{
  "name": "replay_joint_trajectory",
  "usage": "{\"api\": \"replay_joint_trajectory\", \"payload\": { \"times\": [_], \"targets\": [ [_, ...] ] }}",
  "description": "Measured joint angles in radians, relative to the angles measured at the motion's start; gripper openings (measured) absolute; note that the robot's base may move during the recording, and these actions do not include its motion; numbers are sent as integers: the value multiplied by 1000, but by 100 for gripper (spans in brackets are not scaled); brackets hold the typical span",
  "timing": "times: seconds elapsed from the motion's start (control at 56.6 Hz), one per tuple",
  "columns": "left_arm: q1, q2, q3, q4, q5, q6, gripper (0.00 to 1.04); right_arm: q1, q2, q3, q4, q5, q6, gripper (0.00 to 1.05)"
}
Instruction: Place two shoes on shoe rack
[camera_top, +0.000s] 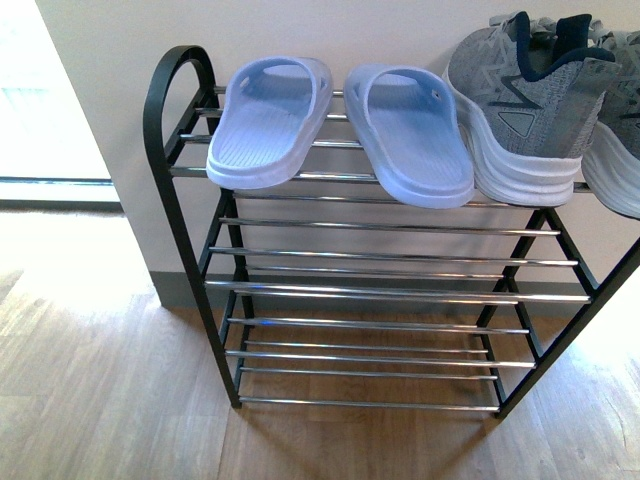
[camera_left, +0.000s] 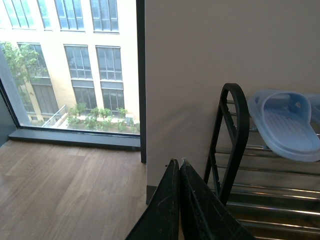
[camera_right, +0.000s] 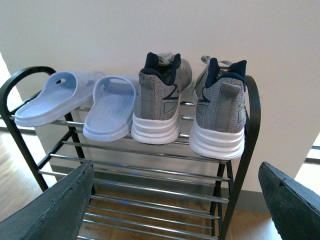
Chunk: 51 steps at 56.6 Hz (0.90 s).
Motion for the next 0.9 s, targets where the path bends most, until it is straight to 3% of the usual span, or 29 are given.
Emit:
{"api": "replay_joint_trajectory", "payload": {
  "times": [0.477, 0.618, 0.901],
  "targets": [
    [0, -126, 0, -126, 0, 0, 1, 0, 0, 0, 0, 0, 0, 96],
    [0, -270, 0, -296, 0, 0, 1, 0, 0, 0, 0, 0, 0, 96],
    [1, -288, 0, -306, 0, 0, 1, 0, 0, 0, 0, 0, 0, 96]
  ]
}}
